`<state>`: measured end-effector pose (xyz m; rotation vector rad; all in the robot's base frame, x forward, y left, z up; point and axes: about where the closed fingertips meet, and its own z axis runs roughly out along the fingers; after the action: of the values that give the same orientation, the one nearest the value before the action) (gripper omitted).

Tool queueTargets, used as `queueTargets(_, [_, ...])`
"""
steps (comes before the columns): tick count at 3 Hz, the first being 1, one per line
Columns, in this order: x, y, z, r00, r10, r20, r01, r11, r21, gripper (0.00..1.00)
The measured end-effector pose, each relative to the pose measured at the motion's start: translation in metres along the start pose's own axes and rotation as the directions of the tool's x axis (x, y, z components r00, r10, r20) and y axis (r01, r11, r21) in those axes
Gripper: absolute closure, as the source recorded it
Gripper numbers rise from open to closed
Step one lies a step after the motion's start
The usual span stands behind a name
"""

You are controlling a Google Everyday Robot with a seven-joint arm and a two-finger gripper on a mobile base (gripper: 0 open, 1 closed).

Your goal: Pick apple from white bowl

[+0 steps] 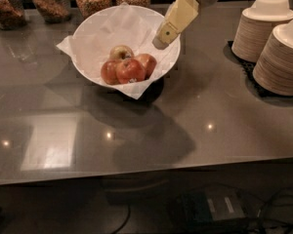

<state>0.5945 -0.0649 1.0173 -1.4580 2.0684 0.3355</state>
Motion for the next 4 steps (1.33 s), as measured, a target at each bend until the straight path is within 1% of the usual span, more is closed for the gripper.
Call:
queueTargets(1, [-0.012,0.003,0.016,0.999,0.038,0.013,-0.037,0.9993,0.0,0.0])
queueTargets(2, [-0.023,0.011,0.035,0.992,0.123,0.032,-0.123,0.9924,0.007,0.0])
queueTargets(3, [-0.028,0.023,0.054,0.967,0.248,0.052,-0.25,0.968,0.022,0.0])
queueTargets(4, [-0.028,0.023,0.053,0.969,0.243,0.052,-0.244,0.9695,0.021,0.0])
